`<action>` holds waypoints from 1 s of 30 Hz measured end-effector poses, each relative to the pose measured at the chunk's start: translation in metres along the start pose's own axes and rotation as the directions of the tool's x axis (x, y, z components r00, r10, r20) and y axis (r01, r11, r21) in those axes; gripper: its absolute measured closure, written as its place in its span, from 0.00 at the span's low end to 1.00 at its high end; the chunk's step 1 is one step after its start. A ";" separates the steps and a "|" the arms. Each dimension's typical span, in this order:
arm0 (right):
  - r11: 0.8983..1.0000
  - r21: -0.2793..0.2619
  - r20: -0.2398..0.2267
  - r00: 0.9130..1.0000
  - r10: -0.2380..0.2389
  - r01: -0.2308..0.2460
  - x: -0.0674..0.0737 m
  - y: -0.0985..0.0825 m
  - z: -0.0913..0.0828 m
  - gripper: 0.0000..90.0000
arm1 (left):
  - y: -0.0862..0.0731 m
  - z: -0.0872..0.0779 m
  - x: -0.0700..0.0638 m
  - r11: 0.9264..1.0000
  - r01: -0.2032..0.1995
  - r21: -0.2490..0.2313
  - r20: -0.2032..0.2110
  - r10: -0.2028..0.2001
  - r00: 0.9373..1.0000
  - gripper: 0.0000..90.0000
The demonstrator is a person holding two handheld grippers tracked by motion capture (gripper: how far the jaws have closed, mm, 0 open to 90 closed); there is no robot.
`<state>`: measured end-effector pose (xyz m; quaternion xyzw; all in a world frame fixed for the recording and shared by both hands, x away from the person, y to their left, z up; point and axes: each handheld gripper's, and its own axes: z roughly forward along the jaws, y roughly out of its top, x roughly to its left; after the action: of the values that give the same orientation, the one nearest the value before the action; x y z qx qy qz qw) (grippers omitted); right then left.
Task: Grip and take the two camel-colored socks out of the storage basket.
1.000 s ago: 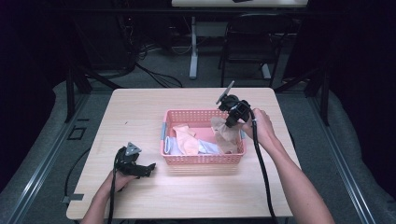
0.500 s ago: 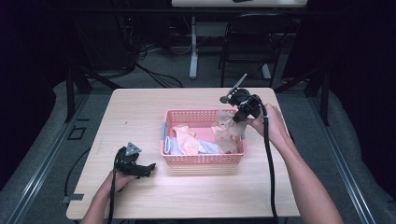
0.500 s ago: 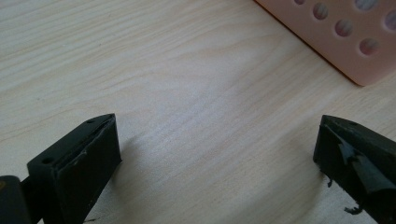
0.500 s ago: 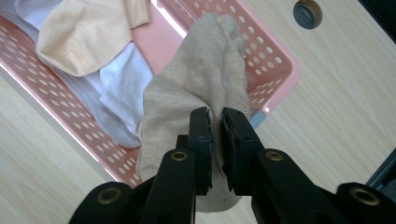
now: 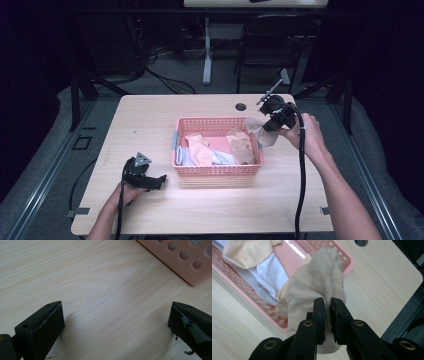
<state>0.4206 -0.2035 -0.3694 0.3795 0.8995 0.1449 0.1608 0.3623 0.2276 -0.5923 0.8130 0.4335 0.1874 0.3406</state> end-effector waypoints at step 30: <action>0.964 -0.022 0.015 0.964 0.265 -0.265 -0.059 -0.094 0.012 0.91 | 0.000 0.000 0.000 1.000 -0.002 0.001 0.000 0.002 1.000 0.00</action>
<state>0.4043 -0.3075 -0.4055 0.4961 0.8377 0.1707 0.1516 0.3624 0.2277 -0.5922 0.8136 0.4328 0.1872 0.3401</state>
